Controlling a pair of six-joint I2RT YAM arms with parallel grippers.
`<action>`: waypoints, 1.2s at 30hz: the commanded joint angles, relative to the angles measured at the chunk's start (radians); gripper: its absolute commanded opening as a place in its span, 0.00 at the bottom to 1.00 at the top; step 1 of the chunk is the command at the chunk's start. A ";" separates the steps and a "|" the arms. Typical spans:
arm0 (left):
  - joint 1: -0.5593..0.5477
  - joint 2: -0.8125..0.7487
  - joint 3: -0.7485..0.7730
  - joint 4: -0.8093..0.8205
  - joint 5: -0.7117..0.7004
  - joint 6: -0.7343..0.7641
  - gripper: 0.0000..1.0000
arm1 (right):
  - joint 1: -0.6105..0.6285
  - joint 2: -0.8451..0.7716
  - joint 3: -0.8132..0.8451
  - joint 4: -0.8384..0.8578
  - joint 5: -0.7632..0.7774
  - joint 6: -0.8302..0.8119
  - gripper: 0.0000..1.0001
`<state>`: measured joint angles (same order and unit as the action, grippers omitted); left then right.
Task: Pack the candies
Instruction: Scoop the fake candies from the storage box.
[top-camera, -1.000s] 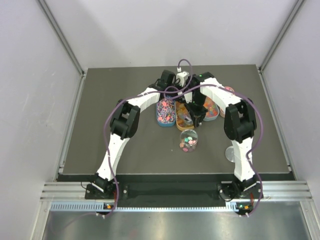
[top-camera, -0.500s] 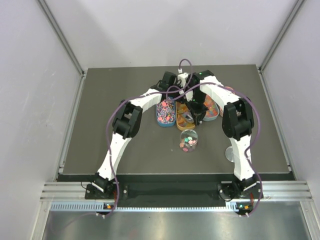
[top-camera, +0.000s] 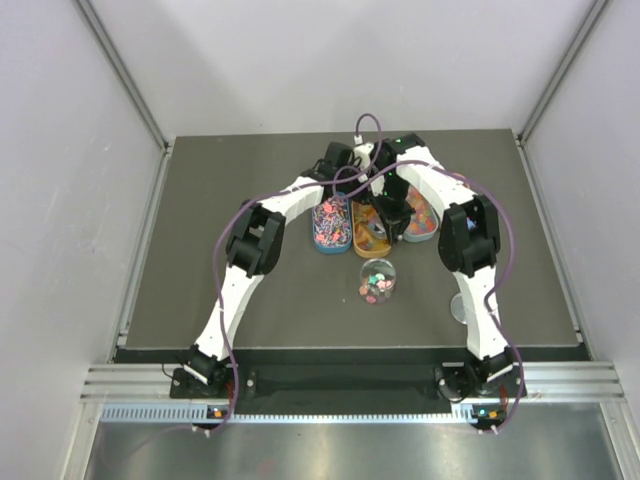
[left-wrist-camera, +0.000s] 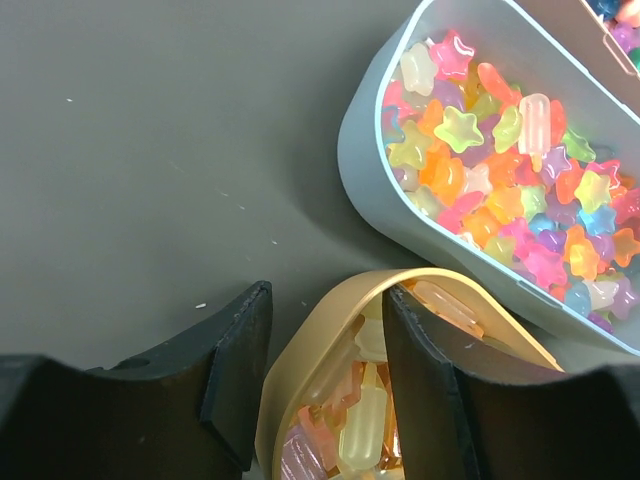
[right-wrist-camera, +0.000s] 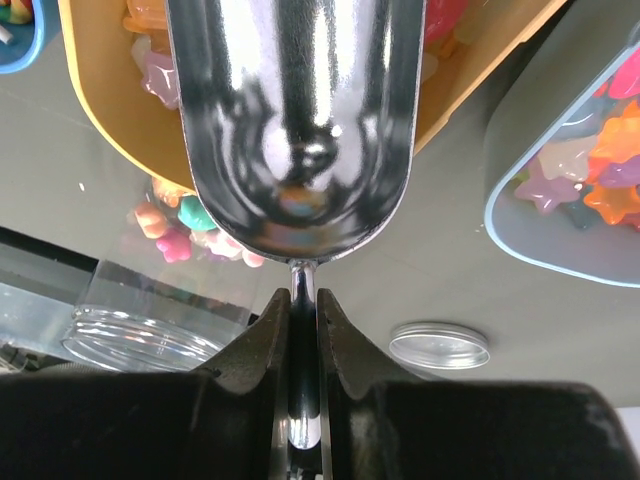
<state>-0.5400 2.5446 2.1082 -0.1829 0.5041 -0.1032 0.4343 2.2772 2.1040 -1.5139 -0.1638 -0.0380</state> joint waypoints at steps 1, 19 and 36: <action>-0.080 -0.004 0.038 0.034 0.065 0.039 0.53 | 0.021 0.051 0.076 0.152 0.026 0.029 0.00; -0.080 0.002 0.068 0.049 0.062 0.013 0.58 | 0.078 0.019 0.028 0.179 0.030 -0.025 0.00; -0.060 -0.053 0.110 0.034 0.037 0.013 0.71 | 0.084 -0.018 -0.044 0.181 0.056 -0.040 0.00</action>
<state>-0.5217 2.5465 2.1380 -0.1993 0.4408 -0.1081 0.4564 2.2711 2.0743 -1.4509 -0.1169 -0.0429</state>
